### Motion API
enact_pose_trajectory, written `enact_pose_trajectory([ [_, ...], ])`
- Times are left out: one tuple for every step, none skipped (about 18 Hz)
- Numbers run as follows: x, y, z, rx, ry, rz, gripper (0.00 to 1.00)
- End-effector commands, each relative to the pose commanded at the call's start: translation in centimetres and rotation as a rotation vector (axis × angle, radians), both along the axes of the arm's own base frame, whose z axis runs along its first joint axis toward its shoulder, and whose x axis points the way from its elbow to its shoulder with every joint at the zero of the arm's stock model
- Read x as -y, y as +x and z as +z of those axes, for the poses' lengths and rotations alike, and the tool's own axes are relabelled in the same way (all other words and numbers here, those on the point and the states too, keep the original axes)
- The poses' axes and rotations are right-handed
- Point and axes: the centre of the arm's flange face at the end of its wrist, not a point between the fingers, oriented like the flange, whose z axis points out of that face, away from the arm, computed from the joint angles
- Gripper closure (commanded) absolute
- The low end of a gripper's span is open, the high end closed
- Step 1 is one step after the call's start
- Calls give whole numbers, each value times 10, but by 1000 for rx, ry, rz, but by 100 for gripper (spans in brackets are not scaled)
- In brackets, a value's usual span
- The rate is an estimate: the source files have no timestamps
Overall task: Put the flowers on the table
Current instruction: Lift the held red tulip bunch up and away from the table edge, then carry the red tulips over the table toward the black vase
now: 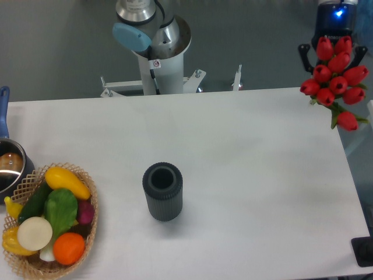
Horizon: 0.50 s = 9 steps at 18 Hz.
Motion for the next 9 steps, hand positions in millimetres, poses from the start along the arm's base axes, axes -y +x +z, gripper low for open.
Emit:
enact_pose_trajectory([
  [-4,3,-3,2,-52,5,58],
  [-14,7,-7,6,-112,-1,58],
  [-22,10,-13,11,-170,-6,58],
  [-27,11,-18,17,-215,-5,58],
  [-33,12,-24,24,-239,-14,58],
  [-44,13,-32,35,-251,-32,58],
  [-48,13,-38,43,-264,-36,58],
  [-51,11,-46,56,-283,-31,58],
  [-57,11,-56,70,-314,-36,58],
])
